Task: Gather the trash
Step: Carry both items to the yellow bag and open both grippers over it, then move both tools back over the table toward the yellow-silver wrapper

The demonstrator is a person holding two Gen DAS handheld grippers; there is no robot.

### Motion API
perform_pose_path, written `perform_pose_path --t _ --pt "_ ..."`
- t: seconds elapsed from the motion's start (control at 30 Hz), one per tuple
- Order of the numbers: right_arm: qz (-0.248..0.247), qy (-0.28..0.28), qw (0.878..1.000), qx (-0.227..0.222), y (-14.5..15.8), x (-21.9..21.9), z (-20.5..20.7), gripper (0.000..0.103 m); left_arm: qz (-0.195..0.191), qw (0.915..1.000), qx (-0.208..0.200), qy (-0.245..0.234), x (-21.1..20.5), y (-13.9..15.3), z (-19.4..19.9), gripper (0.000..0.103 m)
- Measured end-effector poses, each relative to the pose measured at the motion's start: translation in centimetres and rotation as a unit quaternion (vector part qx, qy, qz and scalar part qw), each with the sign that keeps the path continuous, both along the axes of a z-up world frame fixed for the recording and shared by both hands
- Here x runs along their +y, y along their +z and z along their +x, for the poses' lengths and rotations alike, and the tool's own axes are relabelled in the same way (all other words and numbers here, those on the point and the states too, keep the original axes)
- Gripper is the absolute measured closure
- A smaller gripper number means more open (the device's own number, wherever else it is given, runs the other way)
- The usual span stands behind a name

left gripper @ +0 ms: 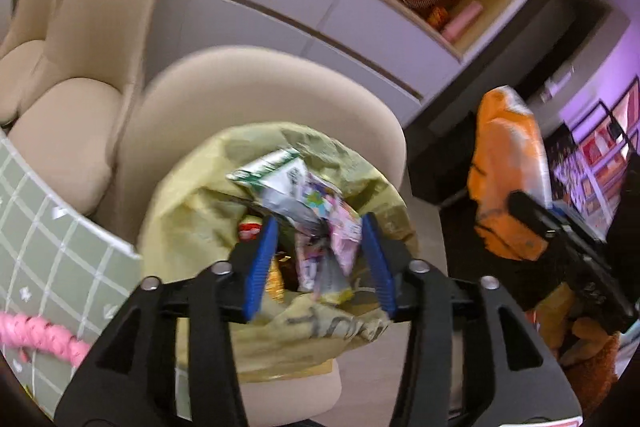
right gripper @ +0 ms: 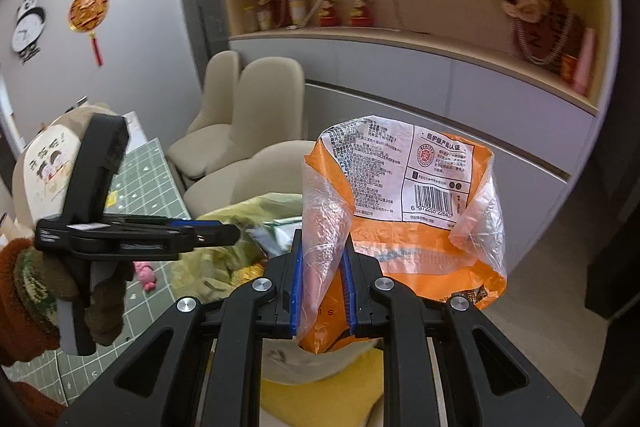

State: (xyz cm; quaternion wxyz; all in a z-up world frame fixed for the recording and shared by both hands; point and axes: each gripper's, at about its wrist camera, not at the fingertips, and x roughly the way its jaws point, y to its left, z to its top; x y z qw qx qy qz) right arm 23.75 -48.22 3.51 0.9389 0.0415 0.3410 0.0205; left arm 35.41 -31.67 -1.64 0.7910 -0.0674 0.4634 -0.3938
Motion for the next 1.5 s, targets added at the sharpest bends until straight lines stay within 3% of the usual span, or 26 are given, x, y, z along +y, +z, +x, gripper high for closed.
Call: perform_pose_path --t 0.17,0.3,0.5,0.7,0.87,1.0,1.33,1.5 --pt "0.049 0.056 0.997 0.017 -1.8 2.8 3.9 0.086 0.021 0.9970 -0.026 0.070 5.5 1.0 -1.2 0.057" --pt "0.134 0.103 0.984 0.061 -4.8 4.8 7.7 0.086 0.036 0.9939 -0.024 0.102 9.1 0.7 -2.2 0.057" --pt "0.216 0.041 0.964 0.153 -10.9 3.0 9.7 0.086 0.054 0.9875 0.008 0.148 13.0 -1.4 -3.1 0.057" --pt "0.195 -0.018 0.961 0.194 -14.1 1.0 9.6 0.086 0.070 0.9824 0.019 0.172 15.0 -2.2 -3.8 0.057" --pt "0.181 -0.023 0.966 0.182 -13.3 1.8 9.3 0.084 0.080 0.9806 0.018 0.178 15.8 -2.1 -4.7 0.057" --pt "0.152 -0.009 0.974 0.165 -11.9 3.4 8.0 0.068 0.086 0.9800 0.009 0.179 16.7 -1.7 -5.7 0.057" --pt "0.112 -0.008 0.990 0.089 -7.1 7.7 3.4 0.065 0.092 0.9805 -0.013 0.173 19.7 -0.1 -9.1 0.057" --pt "0.099 0.000 0.993 0.066 -5.5 10.9 1.1 0.065 0.097 0.9770 -0.022 0.189 23.8 -0.1 -10.9 0.056"
